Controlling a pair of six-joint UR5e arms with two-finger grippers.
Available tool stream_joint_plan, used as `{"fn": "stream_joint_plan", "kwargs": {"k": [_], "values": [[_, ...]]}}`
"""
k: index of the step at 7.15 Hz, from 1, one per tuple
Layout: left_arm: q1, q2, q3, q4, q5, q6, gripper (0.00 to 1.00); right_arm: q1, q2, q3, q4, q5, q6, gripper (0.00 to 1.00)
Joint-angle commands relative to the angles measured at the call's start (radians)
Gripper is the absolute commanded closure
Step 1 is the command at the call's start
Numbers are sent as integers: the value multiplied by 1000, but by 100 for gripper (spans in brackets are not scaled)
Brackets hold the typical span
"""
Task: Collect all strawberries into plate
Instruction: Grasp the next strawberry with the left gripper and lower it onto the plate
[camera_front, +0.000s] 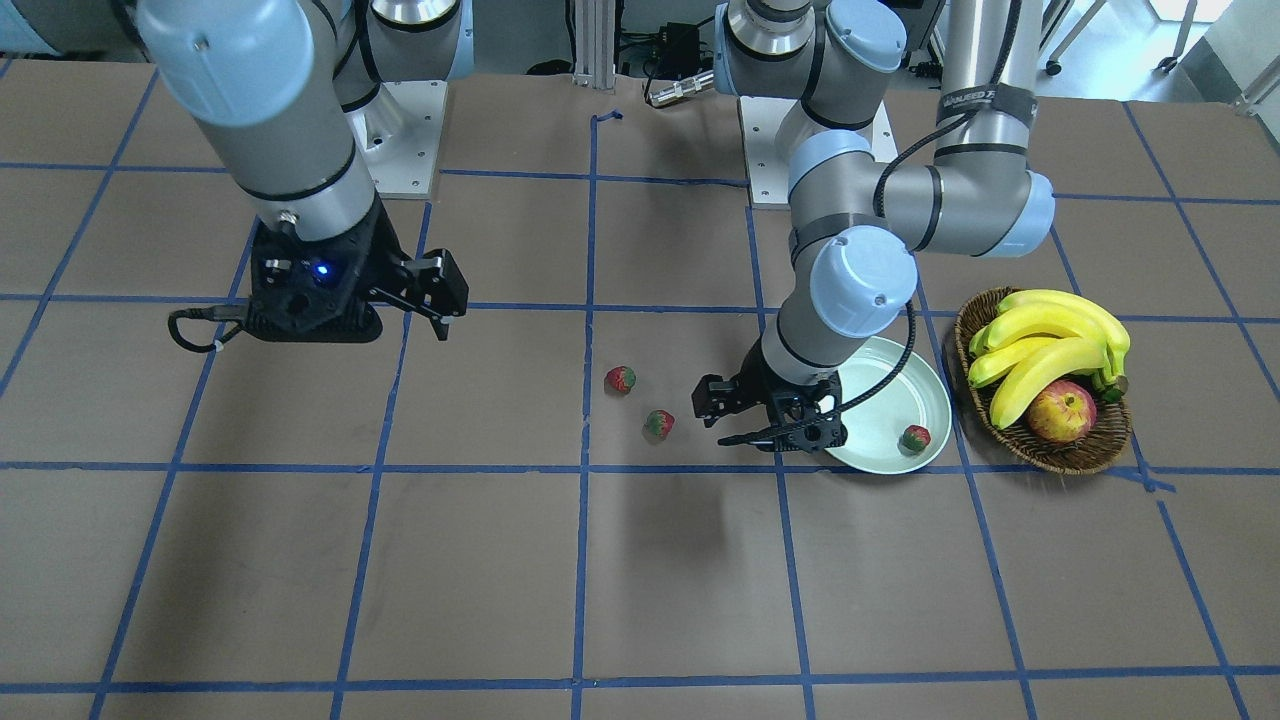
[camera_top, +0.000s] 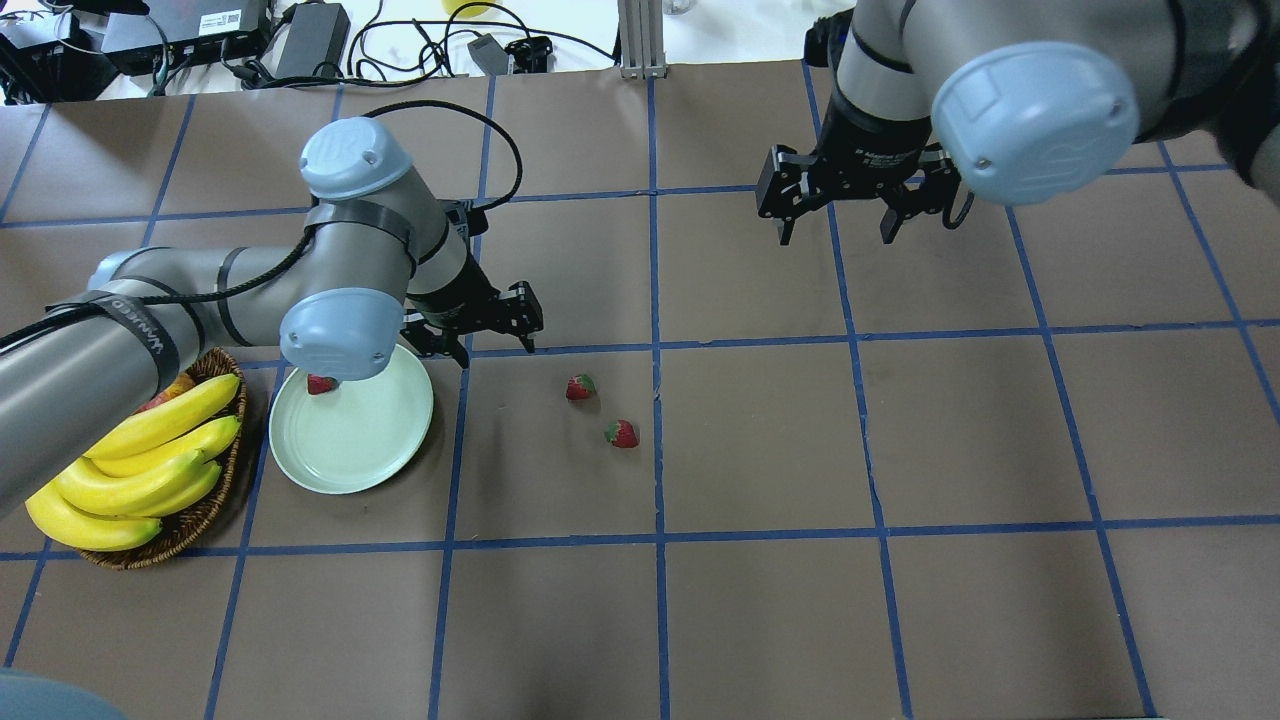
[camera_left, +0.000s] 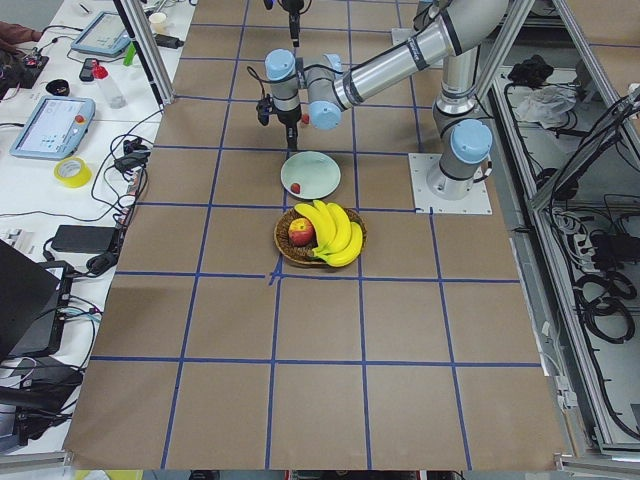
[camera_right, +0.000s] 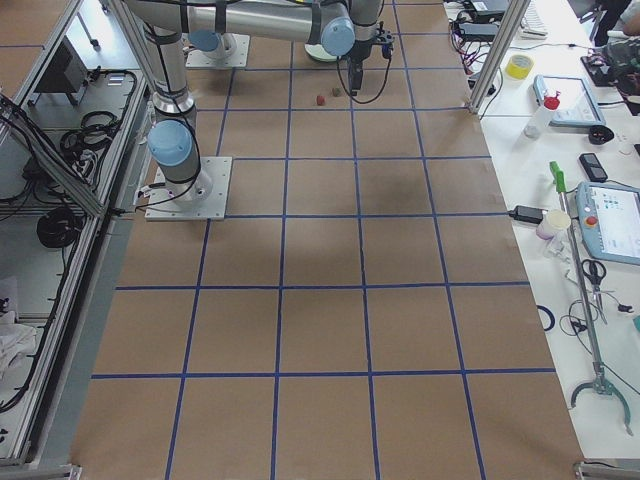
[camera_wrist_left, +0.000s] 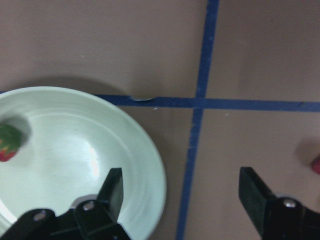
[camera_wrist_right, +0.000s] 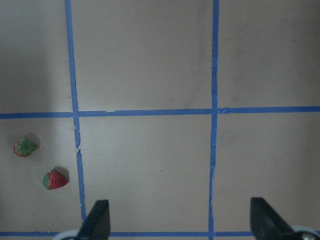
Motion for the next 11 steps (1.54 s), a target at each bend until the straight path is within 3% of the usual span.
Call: {"fn": "stream_joint_plan", "kwargs": {"k": [1, 4, 5, 6, 8, 10, 11], "values": [[-95, -72, -1, 63, -16, -175, 22, -9, -52, -113, 89, -9, -8, 0], [-121, -120, -2, 103, -33, -231, 25, -9, -58, -155, 165, -14, -1, 0], [-121, -119, -1, 101, -39, -234, 44, -8, -59, -166, 174, -20, 6, 0], [-121, -119, -2, 95, -39, -236, 72, -3, -58, -161, 160, -28, 7, 0], [-121, -116, -1, 94, -37, -236, 98, -2, -58, -149, 91, -28, 7, 0], [-105, -61, 40, 91, -24, -173, 100, -2, -58, -149, 96, -28, 10, 0], [-48, -36, 91, 12, -2, -92, 100, -2, -58, -149, 94, -28, 10, 0]]}}
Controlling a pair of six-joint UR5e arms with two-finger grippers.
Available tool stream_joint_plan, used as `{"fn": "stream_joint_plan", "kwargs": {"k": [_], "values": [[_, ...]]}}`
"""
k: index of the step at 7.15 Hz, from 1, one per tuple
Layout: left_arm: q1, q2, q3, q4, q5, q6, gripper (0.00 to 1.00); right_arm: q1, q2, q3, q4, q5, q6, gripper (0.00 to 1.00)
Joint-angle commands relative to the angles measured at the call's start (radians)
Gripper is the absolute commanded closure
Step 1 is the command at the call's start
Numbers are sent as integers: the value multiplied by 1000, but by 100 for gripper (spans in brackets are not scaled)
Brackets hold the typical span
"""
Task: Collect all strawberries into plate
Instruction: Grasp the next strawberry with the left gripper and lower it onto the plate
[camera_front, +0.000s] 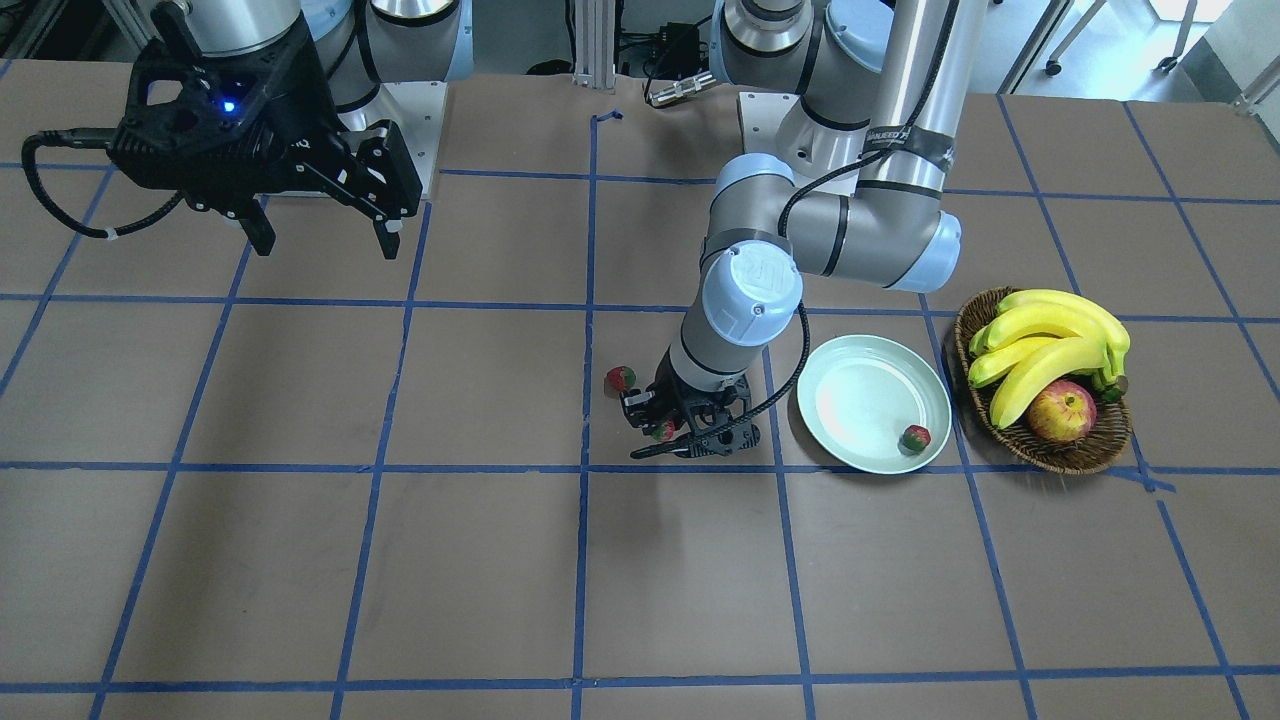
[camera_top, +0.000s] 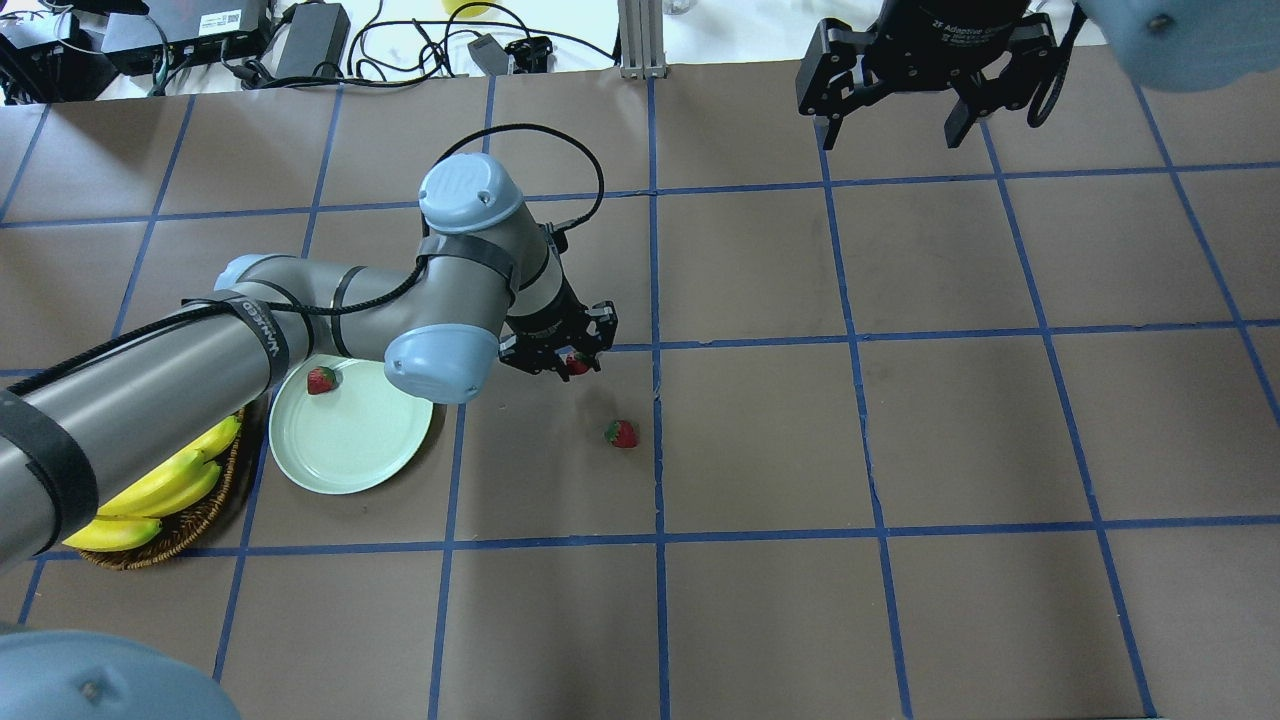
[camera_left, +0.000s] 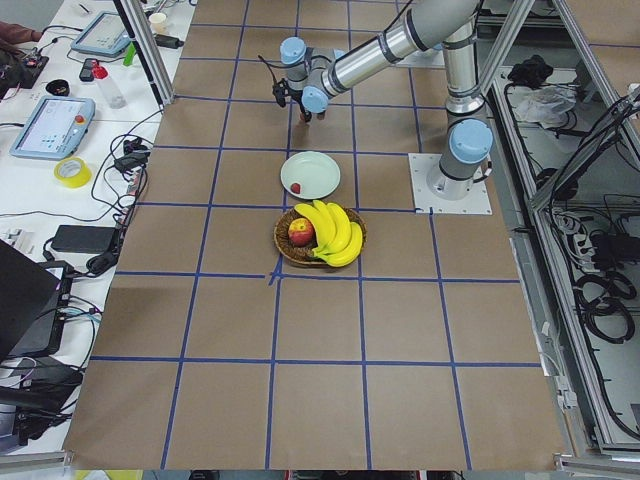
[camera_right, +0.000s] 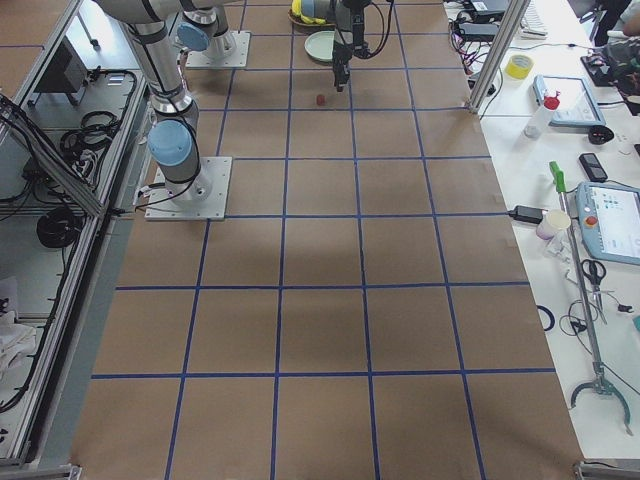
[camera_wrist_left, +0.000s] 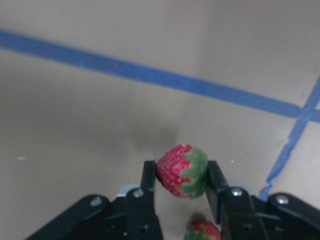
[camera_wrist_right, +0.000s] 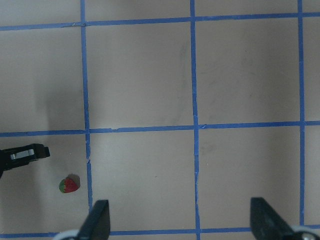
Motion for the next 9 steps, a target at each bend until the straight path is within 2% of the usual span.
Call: {"fn": "stream_joint_plan", "kwargs": {"k": [1, 3, 4, 5, 6, 7, 8, 9], "values": [[137, 63, 74, -144, 20, 210, 100, 0, 0, 0, -3, 0, 3, 0], [323, 109, 59, -264, 25, 495, 100, 0, 0, 0, -1, -2, 20, 0], [391, 118, -2, -266, 92, 618, 100, 0, -1, 0, 0, -2, 19, 0], [435, 130, -104, -251, 141, 701, 100, 0, -1, 0, 2, -3, 19, 0], [449, 141, -160, -184, 148, 714, 100, 0, -1, 0, 3, -6, 19, 0], [453, 132, -166, -177, 221, 711, 100, 0, -1, 0, 0, -31, 13, 0], [451, 118, -165, -176, 267, 707, 62, -1, 0, 0, -1, -31, 3, 0], [448, 114, -160, -174, 258, 698, 33, -2, 0, 0, -1, -31, -15, 0]]}}
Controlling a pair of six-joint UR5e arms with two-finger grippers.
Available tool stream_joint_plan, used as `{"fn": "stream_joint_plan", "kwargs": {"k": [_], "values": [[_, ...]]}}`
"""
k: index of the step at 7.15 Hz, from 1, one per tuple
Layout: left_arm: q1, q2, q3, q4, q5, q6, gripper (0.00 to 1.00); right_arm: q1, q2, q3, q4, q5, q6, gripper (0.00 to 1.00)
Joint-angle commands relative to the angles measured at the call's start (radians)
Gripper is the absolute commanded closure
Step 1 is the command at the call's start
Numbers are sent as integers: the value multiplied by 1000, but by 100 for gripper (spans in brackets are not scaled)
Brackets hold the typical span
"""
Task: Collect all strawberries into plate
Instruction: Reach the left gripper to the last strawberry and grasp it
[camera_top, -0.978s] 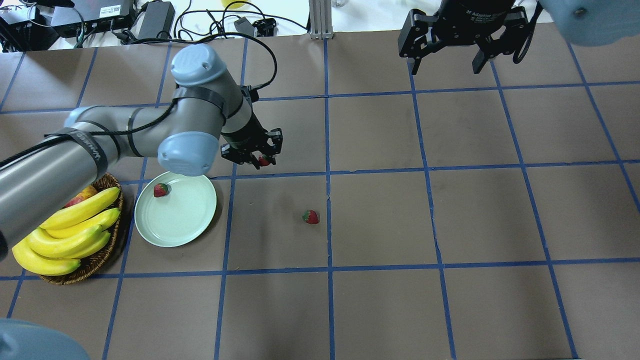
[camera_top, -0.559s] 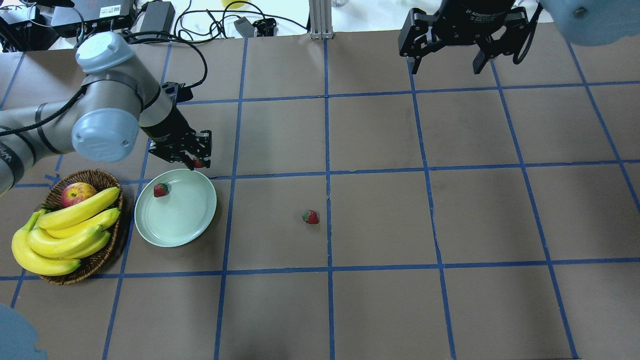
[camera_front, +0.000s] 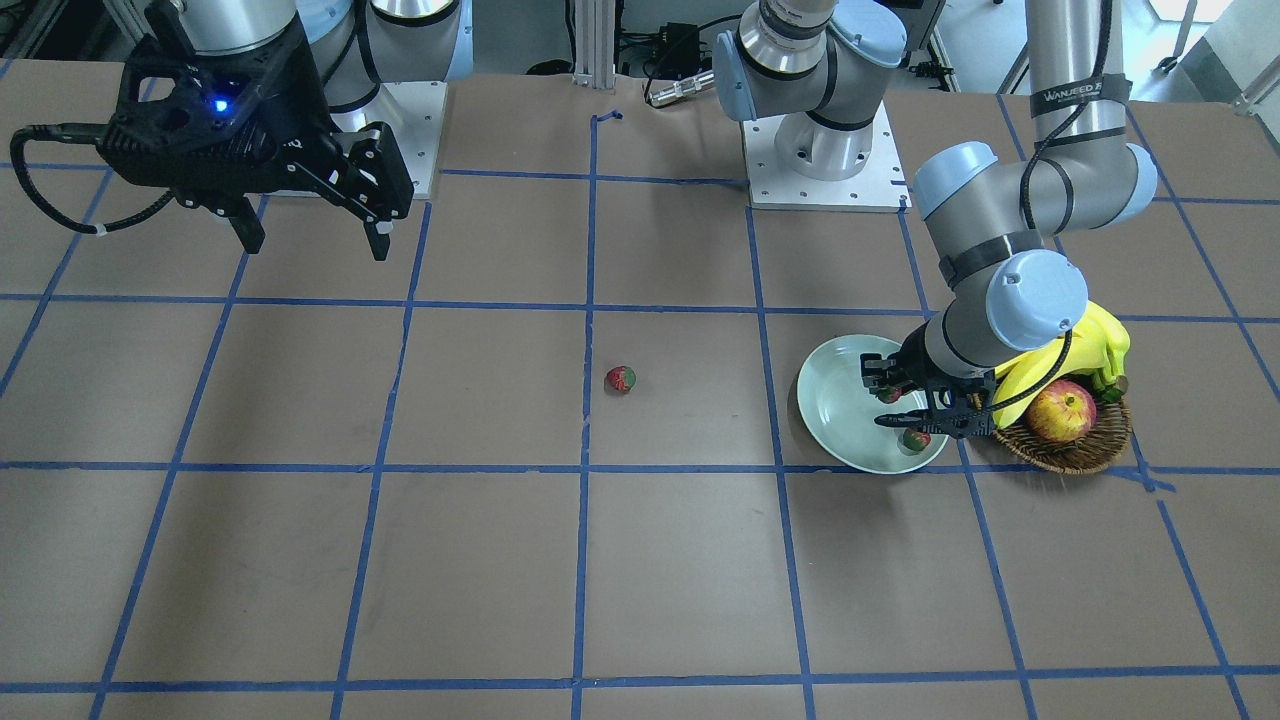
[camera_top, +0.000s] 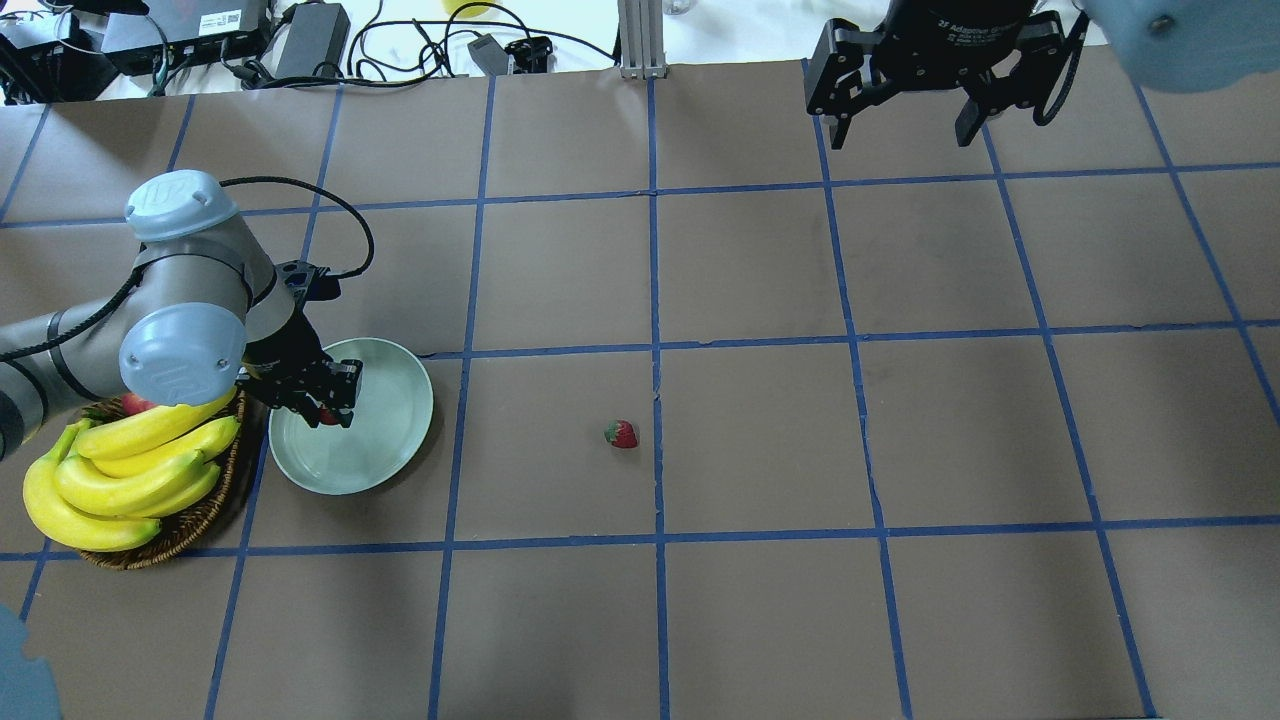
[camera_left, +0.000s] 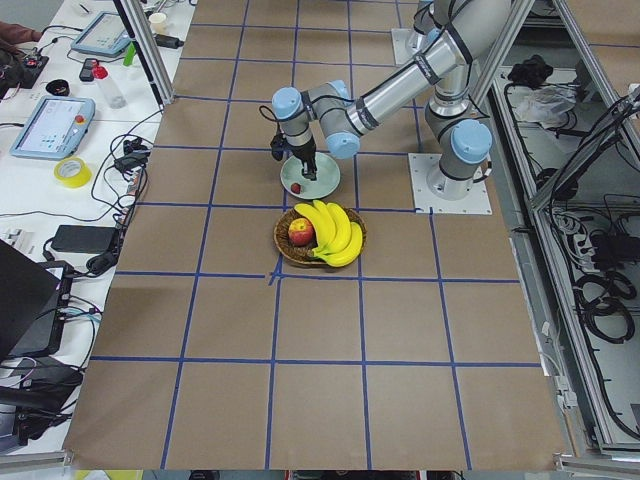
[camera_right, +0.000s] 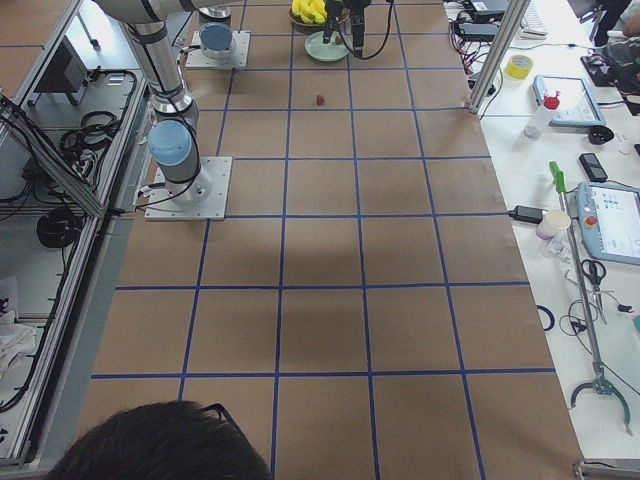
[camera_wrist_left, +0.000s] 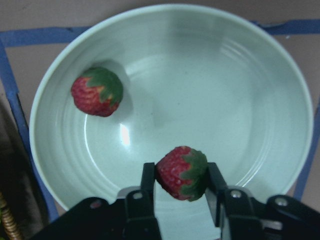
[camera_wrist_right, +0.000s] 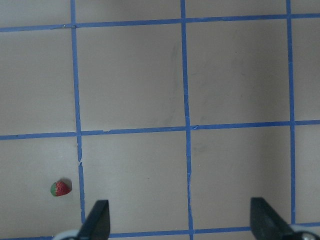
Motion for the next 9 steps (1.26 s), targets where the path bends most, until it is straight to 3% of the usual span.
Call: {"fn": "stream_joint_plan", "kwargs": {"k": [1, 3, 4, 6, 8, 9], "values": [[-1, -8, 7, 14, 14, -9, 30, -2, 1, 0, -1, -6, -36, 0], [-68, 16, 28, 5, -12, -85, 29, -2, 1, -2, 8, -21, -36, 0], [-177, 27, 65, -3, -27, -193, 28, -1, 1, -2, 5, -18, -33, 0], [-407, 0, 120, 18, -99, -593, 27, 1, 1, 0, 5, -7, -31, 0], [-495, -37, 131, 69, -275, -792, 28, 1, 2, 6, -1, 0, -25, 0], [-530, -78, 126, 125, -296, -870, 28, 1, 2, 6, -2, 8, -24, 0]]}}
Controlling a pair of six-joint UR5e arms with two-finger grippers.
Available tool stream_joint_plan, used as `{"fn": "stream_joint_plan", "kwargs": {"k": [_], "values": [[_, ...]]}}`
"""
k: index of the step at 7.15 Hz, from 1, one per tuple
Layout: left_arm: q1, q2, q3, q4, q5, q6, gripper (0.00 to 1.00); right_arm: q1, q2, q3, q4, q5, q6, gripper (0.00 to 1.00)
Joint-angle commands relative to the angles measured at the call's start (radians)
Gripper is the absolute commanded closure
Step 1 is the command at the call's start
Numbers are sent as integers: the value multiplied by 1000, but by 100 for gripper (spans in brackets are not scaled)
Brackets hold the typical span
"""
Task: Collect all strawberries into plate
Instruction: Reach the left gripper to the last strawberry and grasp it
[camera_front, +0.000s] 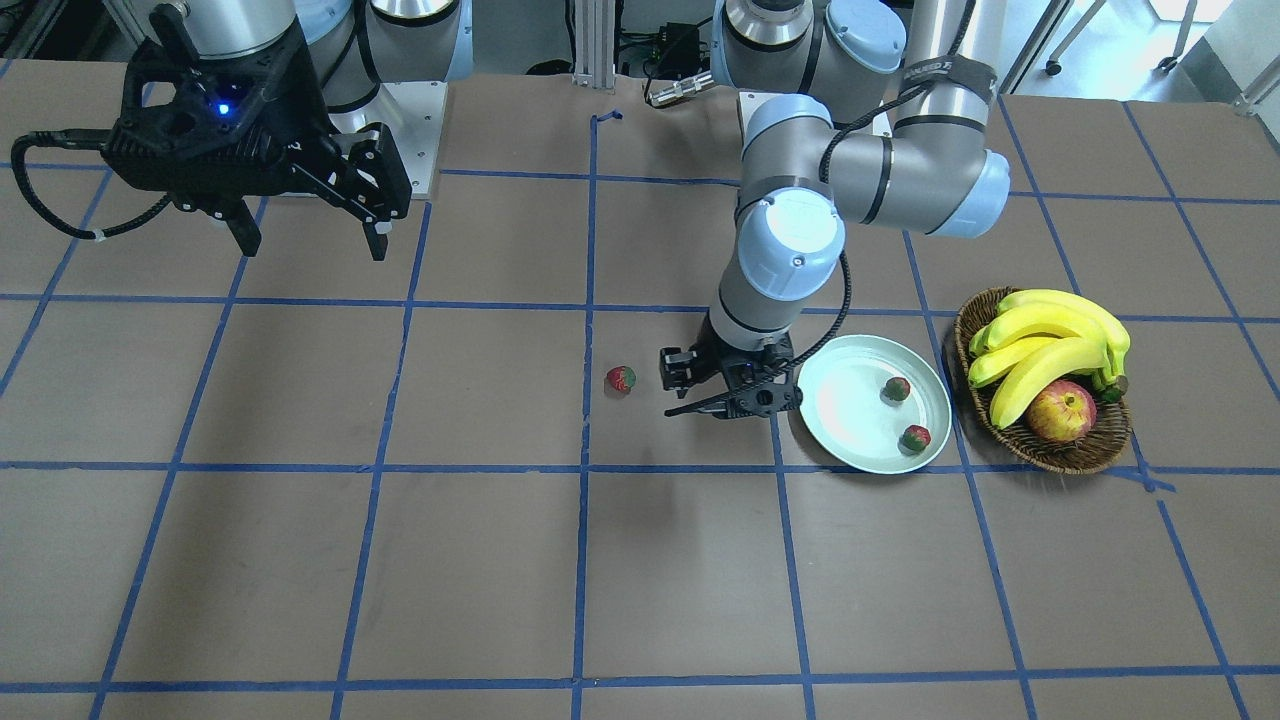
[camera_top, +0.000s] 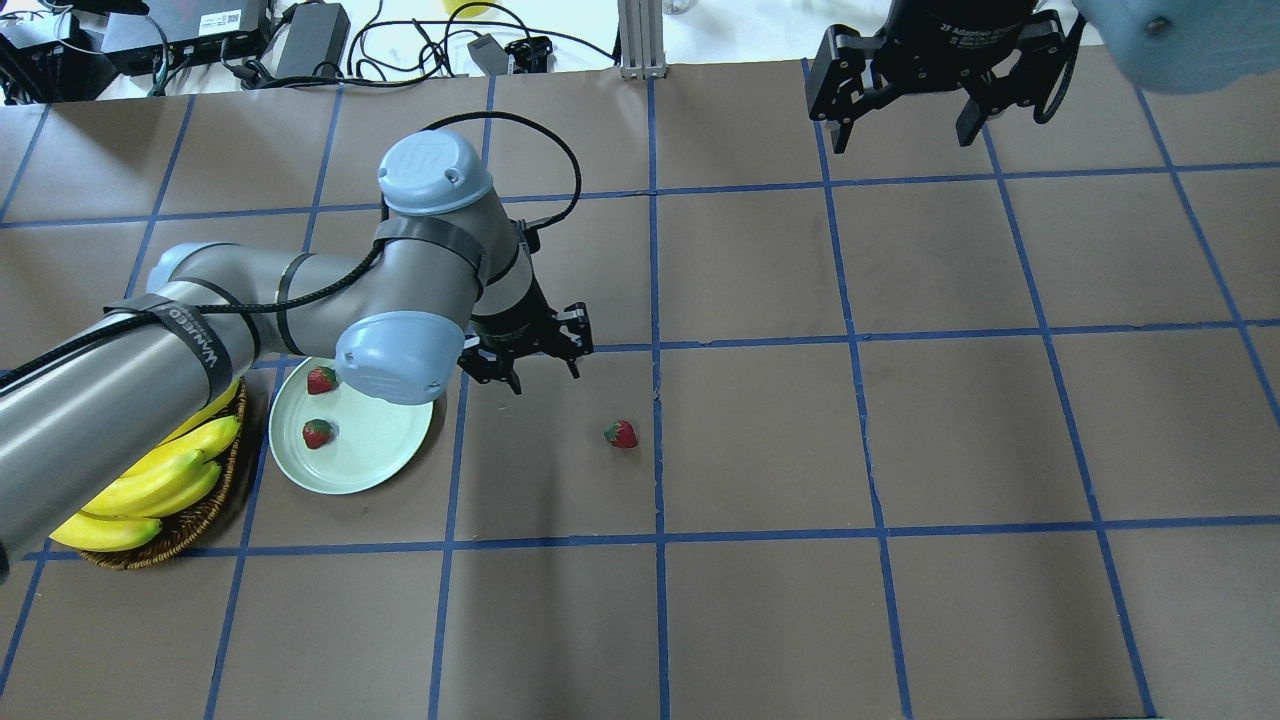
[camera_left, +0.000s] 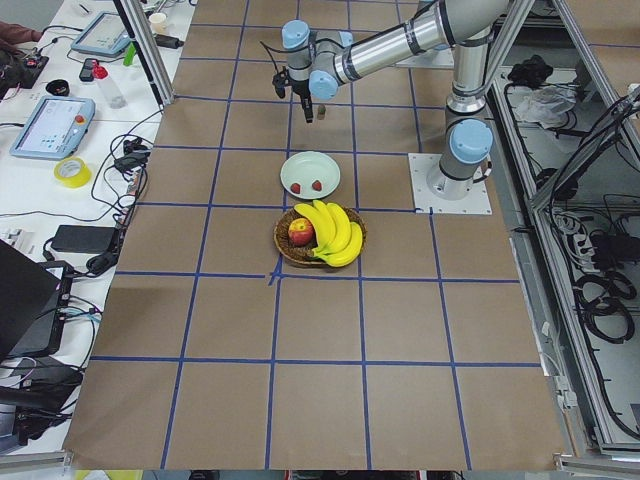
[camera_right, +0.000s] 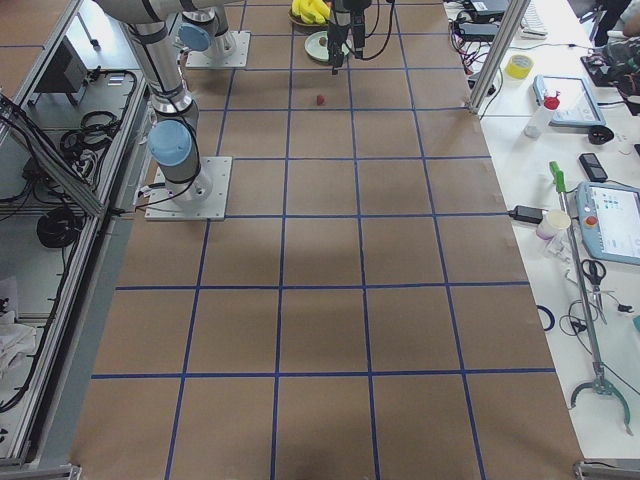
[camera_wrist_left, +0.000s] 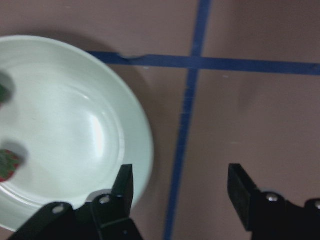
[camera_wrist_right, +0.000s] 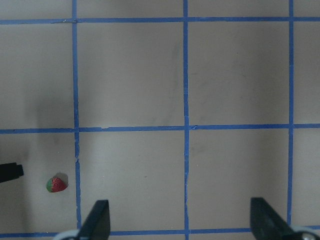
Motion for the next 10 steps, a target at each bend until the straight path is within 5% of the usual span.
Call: {"fn": "stream_joint_plan", "kwargs": {"k": [1, 5, 7, 8, 10], "values": [[-99, -78, -2, 75, -48, -154, 28, 0, 0, 3, -2, 15, 11, 0], [-117, -112, -38, 72, 9, -193, 33, 0, -1, 9, -1, 19, 29, 0], [-118, -112, -42, 72, 7, -196, 68, 0, -1, 14, -2, 21, 29, 0], [-118, -110, -43, 72, -2, -196, 100, 0, -1, 14, -2, 21, 29, 0], [-111, -64, -31, 67, 12, -170, 100, -1, -1, 14, -2, 21, 29, 0]]}}
